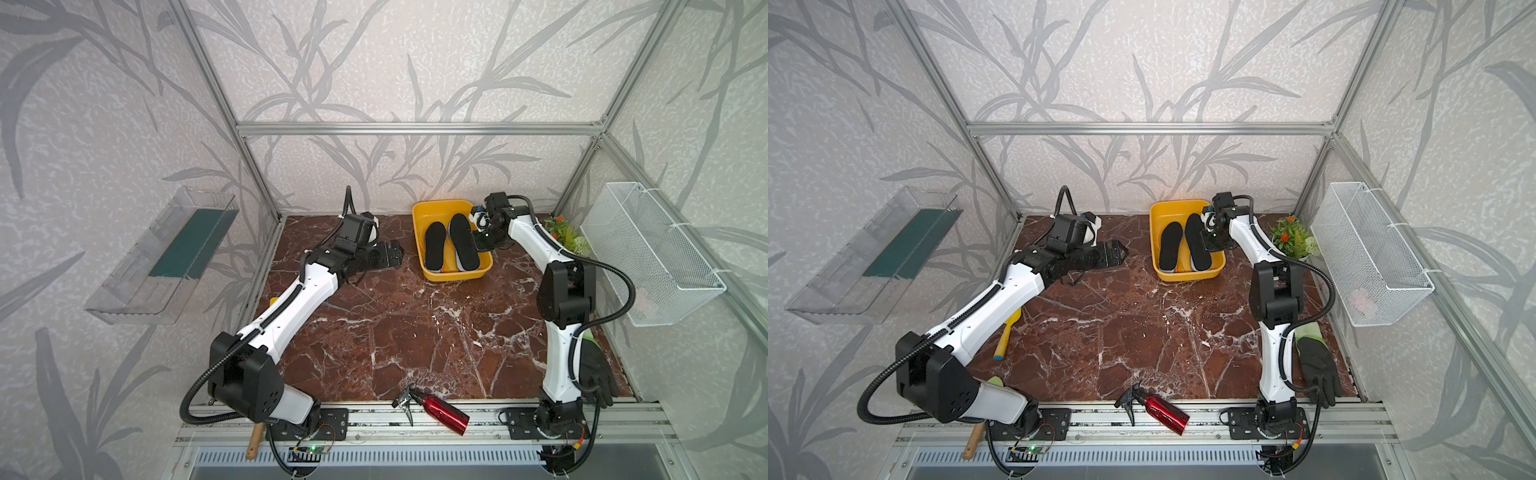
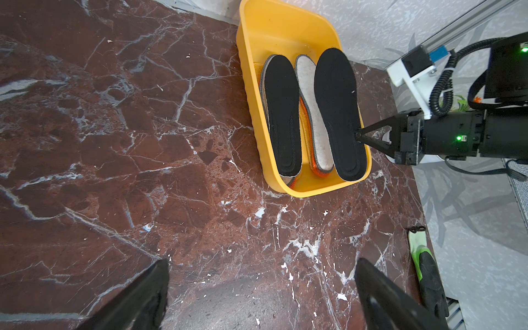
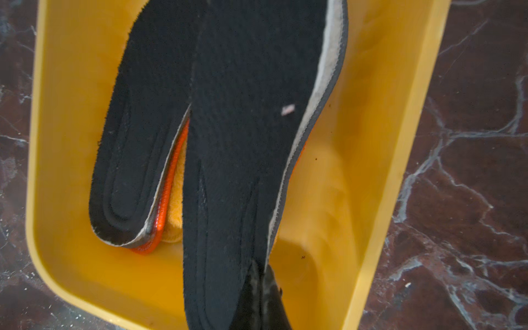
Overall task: Put the insoles into the storage box
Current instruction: Place the insole in the storage box.
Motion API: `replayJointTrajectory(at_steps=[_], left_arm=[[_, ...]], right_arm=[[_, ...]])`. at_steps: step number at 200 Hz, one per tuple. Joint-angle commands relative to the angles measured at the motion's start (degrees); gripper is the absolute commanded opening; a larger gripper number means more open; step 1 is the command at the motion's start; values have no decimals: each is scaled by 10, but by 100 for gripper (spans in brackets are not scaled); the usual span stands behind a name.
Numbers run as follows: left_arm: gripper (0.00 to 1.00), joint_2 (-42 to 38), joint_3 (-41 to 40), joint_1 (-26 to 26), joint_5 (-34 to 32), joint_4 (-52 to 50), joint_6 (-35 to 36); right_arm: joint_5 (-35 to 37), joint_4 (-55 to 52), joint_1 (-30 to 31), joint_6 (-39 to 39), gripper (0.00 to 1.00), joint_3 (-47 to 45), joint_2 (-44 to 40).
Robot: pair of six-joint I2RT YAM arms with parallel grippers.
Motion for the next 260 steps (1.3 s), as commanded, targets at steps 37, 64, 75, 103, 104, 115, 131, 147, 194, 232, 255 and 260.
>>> replayJointTrajectory(at_steps=[37,64,75,103,104,115,131,147,194,232,255,260], left_arm=[[99,-19,-14,5,-10,-10,9],[99,-23,-17,8,-11,-11,9],[99,-24,-18,9,-12,-13,11],[99,-26,-20,11,-19,-15,7],[99,-27,-21,12,-19,-15,7],[99,-27,-22,12,-20,-14,6],[99,-28,-24,12,-18,-13,6],[99,-30,-25,12,-21,-14,7],[99,-32,-25,13,-18,-15,6],[99,-38,-30,12,-21,-15,5],[99,-40,-29,14,-23,-16,4],[99,-39,-28,14,-23,-17,5]], right_arm=[[16,-32,9,40,0,83,55],[21,-31,10,42,0,94,72],[30,-35,10,41,0,97,79],[28,-37,10,39,0,100,89],[28,-36,10,39,0,100,89],[27,-34,10,39,0,98,90],[28,-30,10,40,0,96,90],[30,-30,10,39,0,97,88],[32,-52,7,32,0,131,90],[36,-90,6,24,0,178,116],[33,-94,6,24,0,187,127],[34,-95,6,24,0,187,129]])
